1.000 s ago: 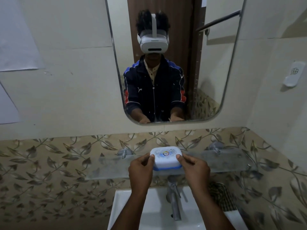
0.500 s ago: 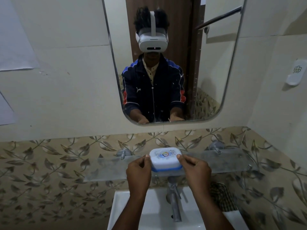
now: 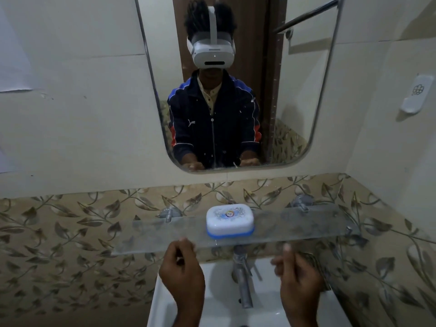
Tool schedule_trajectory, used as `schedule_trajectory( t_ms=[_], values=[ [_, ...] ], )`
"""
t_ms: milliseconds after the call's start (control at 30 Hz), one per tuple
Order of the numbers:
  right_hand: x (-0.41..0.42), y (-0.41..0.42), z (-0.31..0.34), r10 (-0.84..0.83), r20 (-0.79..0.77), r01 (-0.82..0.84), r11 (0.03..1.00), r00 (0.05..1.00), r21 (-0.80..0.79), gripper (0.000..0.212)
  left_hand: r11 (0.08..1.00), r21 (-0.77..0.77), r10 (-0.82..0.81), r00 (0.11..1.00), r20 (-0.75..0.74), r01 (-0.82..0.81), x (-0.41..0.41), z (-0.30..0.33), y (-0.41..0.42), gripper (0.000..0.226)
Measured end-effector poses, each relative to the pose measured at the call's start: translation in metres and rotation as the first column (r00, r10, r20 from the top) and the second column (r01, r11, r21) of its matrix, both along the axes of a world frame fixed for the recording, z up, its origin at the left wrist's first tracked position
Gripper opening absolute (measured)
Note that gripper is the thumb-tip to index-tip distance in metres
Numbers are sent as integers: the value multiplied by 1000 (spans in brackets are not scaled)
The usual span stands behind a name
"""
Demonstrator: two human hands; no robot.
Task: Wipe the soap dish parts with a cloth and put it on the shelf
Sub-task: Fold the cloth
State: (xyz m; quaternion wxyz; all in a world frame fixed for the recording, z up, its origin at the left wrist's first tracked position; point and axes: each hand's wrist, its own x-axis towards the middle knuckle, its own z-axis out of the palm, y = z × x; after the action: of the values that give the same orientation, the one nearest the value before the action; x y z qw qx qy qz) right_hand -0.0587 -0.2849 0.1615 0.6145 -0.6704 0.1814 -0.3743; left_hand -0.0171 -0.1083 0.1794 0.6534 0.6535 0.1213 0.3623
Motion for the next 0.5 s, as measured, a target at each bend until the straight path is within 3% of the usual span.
schedule_trajectory(
  t_ms=[133, 200, 267, 367, 433, 500],
  values=[
    [-23, -2, -32, 3, -147, 29, 976, 989, 217, 58, 951, -5, -308, 947, -92, 309, -53, -47, -53, 44],
    [-25, -13, -40, 32, -244, 30, 969, 969, 245, 58, 850, -4, -518, 832, -198, 527, -69, -63, -90, 48],
    [-23, -26, -50, 50, -334, 34, 970, 941, 242, 54, 743, -133, -661, 689, -296, 656, -70, -71, -121, 45],
    [-10, -51, -76, 89, -451, 35, 965, 888, 260, 36, 706, -303, -702, 580, -412, 640, -43, -91, -150, 27],
    [-1, -68, -96, 132, -487, 39, 945, 864, 325, 20, 718, -227, -664, 550, -506, 657, -23, -107, -163, 13],
    [6, -84, -115, 131, -523, 69, 936, 842, 345, 17, 666, -71, -628, 507, -590, 742, -5, -120, -176, 7]
  ],
)
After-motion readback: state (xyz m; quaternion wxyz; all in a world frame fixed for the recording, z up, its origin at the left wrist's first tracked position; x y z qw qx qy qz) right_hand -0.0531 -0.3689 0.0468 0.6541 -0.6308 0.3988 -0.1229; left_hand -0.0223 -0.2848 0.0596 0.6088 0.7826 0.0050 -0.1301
